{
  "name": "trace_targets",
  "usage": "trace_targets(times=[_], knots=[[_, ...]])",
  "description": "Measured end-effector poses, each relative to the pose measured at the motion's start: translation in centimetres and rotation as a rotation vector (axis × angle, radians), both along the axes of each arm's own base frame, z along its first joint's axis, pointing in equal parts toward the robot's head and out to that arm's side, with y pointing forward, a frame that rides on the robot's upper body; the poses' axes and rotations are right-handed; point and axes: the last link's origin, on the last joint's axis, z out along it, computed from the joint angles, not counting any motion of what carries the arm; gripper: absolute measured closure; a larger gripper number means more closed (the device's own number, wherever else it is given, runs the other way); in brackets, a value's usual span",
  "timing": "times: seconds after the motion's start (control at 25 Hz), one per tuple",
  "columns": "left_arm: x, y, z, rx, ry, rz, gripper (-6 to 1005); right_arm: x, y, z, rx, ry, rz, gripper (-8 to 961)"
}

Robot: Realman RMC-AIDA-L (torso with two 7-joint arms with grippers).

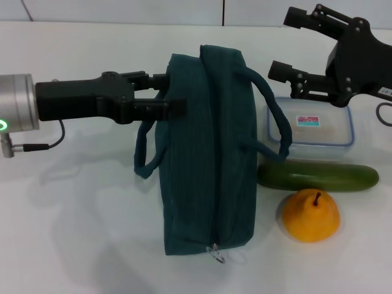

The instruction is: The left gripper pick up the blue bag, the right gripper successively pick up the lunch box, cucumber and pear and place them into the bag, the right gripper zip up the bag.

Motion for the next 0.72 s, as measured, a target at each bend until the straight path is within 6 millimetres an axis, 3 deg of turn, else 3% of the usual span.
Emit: trace_targets(times=[0.28, 0.72], knots=[[0.3, 1.0, -1.6, -0.018, 0.072, 0.026, 176, 0.0, 0.1, -0.2, -0.005, 0.000, -0.005, 131], [0.2, 1.7, -1.8, -0.010, 0.086, 0.047, 201, -0.1, 0.3, 0.0, 0.003, 0.003, -0.012, 131]])
